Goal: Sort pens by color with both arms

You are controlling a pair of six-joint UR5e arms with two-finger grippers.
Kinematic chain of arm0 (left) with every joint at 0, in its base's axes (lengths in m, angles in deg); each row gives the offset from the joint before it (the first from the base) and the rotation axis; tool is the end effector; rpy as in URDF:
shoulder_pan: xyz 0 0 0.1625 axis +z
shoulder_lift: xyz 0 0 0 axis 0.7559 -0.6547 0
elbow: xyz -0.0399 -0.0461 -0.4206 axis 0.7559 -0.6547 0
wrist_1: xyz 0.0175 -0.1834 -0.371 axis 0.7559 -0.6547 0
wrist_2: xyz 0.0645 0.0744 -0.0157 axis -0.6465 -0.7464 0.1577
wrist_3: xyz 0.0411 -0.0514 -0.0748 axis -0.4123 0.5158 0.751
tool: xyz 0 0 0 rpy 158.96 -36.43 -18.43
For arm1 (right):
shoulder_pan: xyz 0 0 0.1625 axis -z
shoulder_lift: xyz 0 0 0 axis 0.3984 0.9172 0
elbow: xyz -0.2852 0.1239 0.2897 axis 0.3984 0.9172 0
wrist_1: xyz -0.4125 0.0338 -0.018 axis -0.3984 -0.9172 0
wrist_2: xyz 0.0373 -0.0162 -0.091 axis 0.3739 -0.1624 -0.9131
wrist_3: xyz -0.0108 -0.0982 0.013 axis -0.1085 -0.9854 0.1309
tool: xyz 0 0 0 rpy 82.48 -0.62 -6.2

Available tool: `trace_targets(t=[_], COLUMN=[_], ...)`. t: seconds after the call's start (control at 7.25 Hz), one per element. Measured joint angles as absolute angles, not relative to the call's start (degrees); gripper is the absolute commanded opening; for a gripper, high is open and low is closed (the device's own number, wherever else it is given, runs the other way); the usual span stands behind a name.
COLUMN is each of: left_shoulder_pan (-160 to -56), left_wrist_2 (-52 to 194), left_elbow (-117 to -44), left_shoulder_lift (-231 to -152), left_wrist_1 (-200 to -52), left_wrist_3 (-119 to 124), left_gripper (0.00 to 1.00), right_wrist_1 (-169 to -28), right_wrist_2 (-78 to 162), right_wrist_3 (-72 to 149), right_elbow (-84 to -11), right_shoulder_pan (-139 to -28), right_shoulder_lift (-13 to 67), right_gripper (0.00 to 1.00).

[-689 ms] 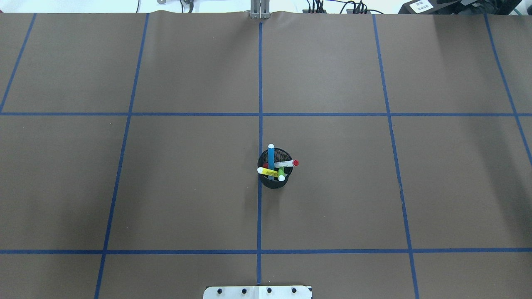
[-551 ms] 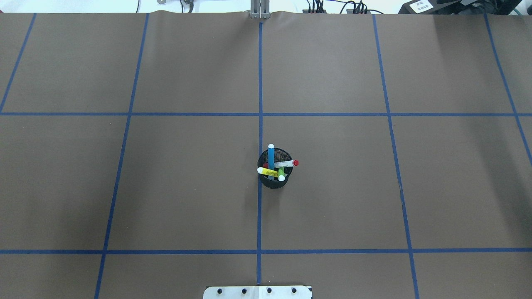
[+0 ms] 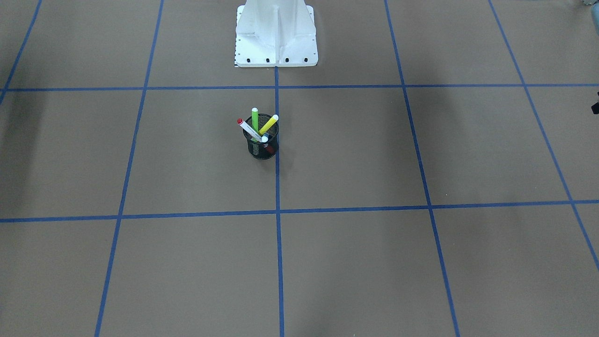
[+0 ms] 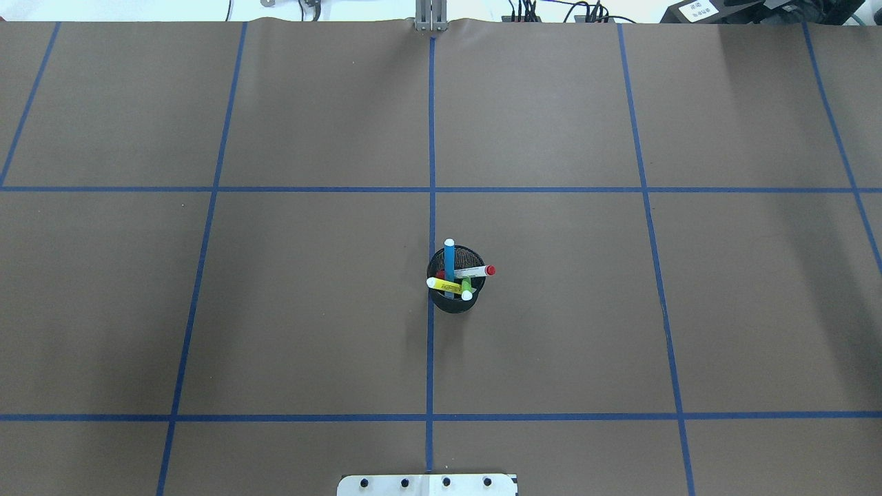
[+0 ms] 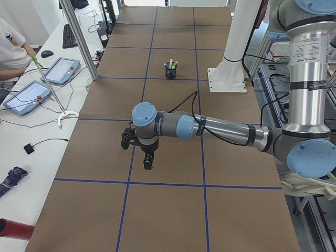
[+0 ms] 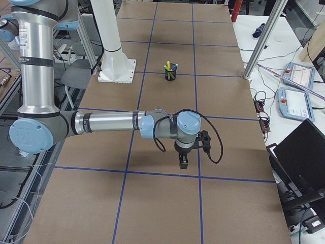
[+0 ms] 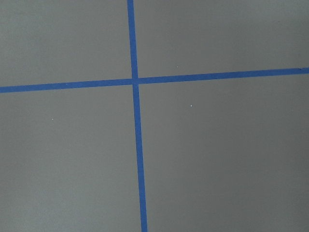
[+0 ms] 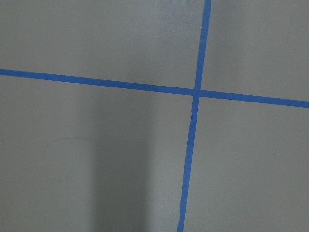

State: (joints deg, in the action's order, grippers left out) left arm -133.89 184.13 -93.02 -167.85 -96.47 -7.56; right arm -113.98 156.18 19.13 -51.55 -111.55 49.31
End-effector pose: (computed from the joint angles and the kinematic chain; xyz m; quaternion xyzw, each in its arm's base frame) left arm -0.0209 -0.4684 0.5791 0.0193 0.3821 0.0265 0.9235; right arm 0.0438 -0.4780 0.6171 0.0228 -0.4021 -0.0488 0.9140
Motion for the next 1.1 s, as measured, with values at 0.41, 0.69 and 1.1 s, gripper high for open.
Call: trace_targets(t=[0.41, 0.69, 1.1], left_shoulder_pan=[-133.9, -133.9, -133.8], left_wrist_2=[184.3, 184.3, 184.3], left_elbow=[-94.0, -94.7, -95.0], left_shoulder_lift=[-167.1, -166.2, -166.2], left_wrist_1=[-96.6, -96.7, -96.7], left_wrist_3=[-7.6, -7.6, -7.6], left_gripper=[1.00, 1.00, 1.00], right_wrist_1=[-114.0, -114.0, -113.9], right_wrist_2=[156.3, 156.2, 157.3], right_wrist_3=[19.1, 19.1, 19.0], right_elbow=[-51.4, -51.3, -51.3], right_shoulder_pan=[-111.5, -111.5, -111.0], right_shoulder_lift=[49.3, 49.3, 49.2], right_gripper=[0.99, 0.99, 0.99])
